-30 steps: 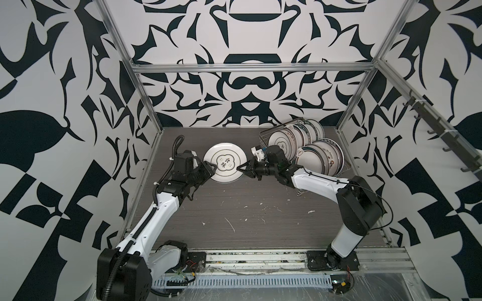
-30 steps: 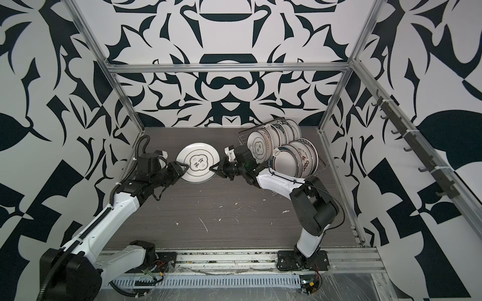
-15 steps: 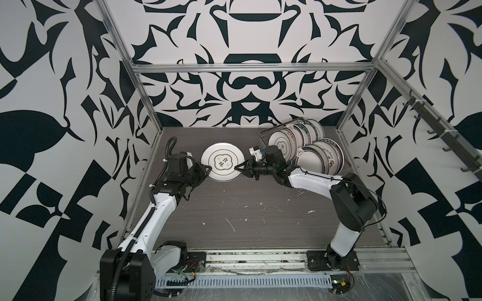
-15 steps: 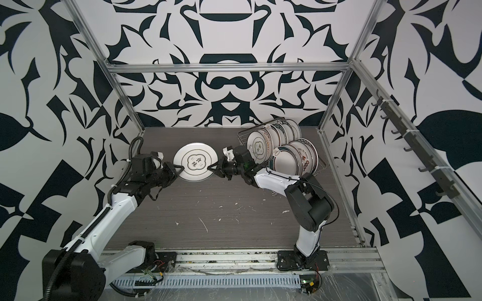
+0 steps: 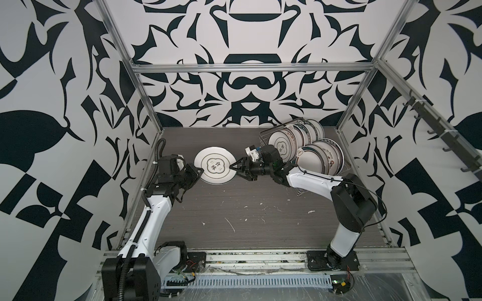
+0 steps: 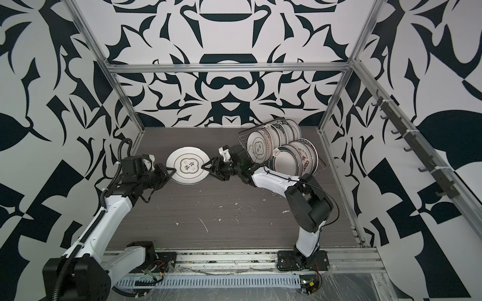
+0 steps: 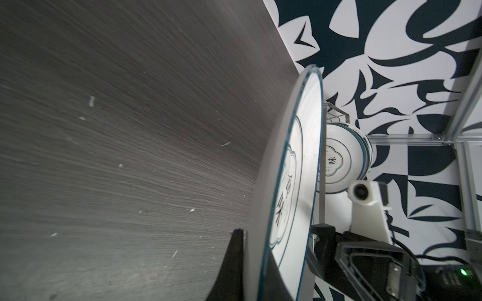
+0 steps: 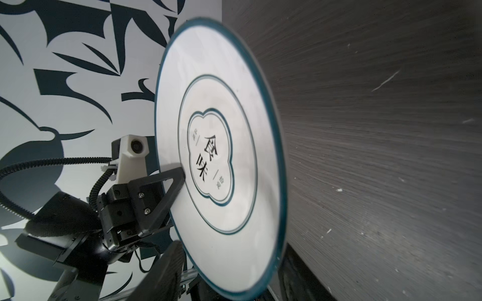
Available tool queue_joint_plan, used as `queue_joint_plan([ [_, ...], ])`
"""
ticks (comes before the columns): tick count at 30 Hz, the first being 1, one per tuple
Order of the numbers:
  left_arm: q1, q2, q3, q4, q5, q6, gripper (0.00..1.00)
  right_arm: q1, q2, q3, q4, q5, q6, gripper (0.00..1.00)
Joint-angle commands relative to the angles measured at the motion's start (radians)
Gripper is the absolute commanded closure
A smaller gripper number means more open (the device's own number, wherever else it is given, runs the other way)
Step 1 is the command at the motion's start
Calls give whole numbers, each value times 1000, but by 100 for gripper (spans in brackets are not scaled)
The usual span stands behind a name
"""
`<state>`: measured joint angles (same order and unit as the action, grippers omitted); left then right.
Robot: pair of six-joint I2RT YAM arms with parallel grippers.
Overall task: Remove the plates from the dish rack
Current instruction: 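Lower the plate flat onto the table with the left gripper while right withdraws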
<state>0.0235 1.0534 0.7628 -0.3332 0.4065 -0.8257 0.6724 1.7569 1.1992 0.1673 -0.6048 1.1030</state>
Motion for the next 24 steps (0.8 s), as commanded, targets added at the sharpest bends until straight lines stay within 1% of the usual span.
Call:
queue_joint_plan([
  [1,57,-27,24,-63,12,49,100,-14,-110,130,-311,144,-254,35],
  [3,99,-22,30,-79,11,70,100,-14,-145,187,-475,255,-364,34],
  [6,144,1,30,-63,7,85,100,-19,-191,241,-641,375,-476,33],
  [9,168,58,47,-52,-10,103,100,-24,-240,272,-768,467,-559,33],
  [12,183,125,71,-41,-32,122,100,-38,-298,267,-855,549,-608,33],
  [15,192,177,95,-25,-70,132,100,-72,-367,220,-898,588,-630,32],
  [18,194,212,112,0,-100,128,100,-135,-439,147,-906,574,-636,32],
  [20,195,261,120,16,-118,125,100,-178,-480,105,-915,562,-641,32],
  [24,195,318,132,38,-134,123,100,-257,-540,51,-952,559,-668,32],
])
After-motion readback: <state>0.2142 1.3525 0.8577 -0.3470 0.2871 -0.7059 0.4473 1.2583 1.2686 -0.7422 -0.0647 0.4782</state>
